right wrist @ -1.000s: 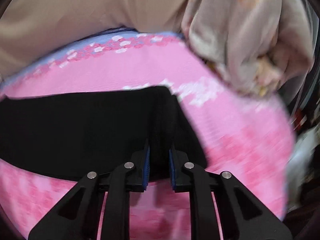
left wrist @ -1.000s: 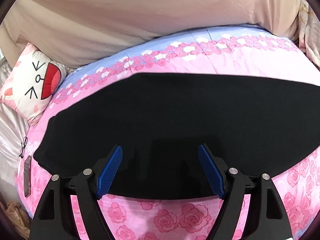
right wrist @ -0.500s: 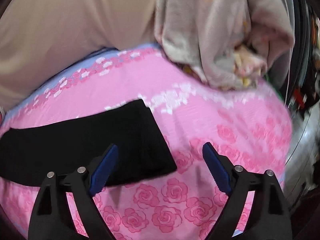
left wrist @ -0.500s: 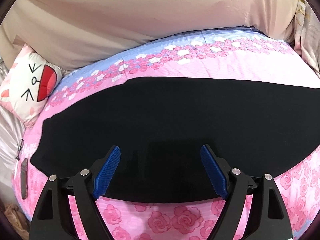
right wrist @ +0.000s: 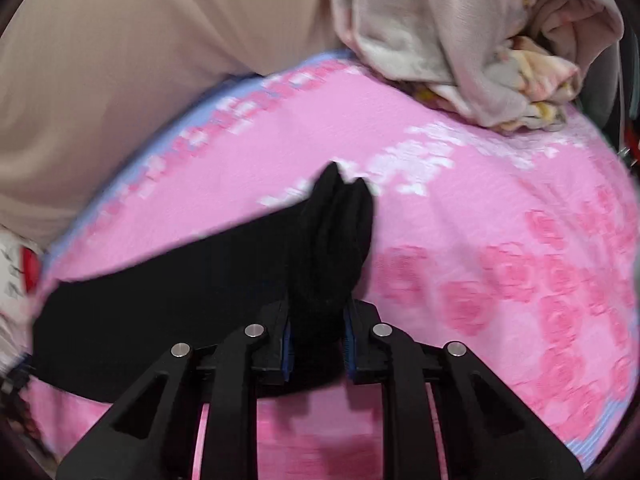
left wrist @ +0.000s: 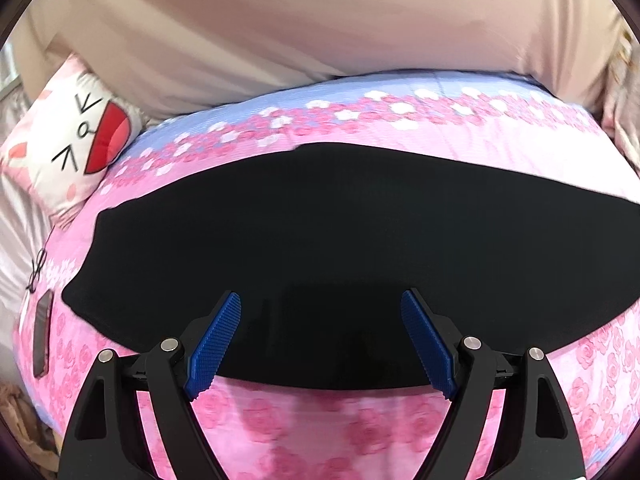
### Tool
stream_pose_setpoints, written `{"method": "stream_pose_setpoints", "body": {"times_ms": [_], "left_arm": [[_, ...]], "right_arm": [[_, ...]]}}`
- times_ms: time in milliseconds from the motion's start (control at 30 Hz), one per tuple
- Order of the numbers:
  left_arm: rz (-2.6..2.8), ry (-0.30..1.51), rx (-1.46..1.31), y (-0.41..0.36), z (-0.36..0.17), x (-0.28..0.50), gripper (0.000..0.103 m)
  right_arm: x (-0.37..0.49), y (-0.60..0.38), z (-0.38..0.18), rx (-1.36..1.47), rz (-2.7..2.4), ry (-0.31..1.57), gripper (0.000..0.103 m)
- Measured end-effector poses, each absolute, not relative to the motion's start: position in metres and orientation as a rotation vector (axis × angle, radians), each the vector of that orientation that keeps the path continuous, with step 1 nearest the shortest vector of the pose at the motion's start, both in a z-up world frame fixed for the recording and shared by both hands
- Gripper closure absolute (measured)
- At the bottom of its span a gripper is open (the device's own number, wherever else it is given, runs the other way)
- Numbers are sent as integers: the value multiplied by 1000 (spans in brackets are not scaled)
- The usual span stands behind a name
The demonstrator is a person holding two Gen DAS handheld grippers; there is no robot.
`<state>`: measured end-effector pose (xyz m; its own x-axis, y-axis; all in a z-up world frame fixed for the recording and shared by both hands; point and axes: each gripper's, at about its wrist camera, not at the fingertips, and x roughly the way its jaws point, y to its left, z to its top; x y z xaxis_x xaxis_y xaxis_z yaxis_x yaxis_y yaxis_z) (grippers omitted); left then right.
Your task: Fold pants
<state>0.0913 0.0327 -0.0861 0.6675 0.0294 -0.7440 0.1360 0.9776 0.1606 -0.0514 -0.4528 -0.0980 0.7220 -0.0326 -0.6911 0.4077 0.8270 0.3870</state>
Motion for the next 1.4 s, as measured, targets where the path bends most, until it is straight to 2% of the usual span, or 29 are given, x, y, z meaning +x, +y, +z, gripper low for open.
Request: {"method": "stream_pose_setpoints", "body": {"times_ms": [167,300,533,667,767,800,967,1200,1267,1300,1400], "left_arm": [[-25,826,147,71,-83,94,23],[-6,809,90,103,-78,93,23],[32,790,60,151,-72,85,23],[69,797,33,187,-74,83,23],[86,810,13,206,-78,84,23],[90,818,8,212,-80,86,23],[88,830,1,224,-86,91,23],[57,846,-1,219,-91,98,23],[51,848,3,217,-92,98,23],[53,847,10,217,-91,98,23],[61,847,17,217,-91,96,23]], "right_arm": [[-12,-375,-42,523,-17,670,85],[40,-282,-18,420,180,699,85],[127,-115,-56,192,381,871,85],[137,-57,-92,42,390,953,85],[129,-46,-99,-17,393,923,74],[125,-47,-96,-5,400,922,66],[93,-61,-69,36,385,850,60],[92,-49,-76,32,366,870,59],[92,-34,-80,-23,372,860,36],[91,-26,-82,-67,361,844,21],[95,-1,-90,-192,355,814,23]]}}
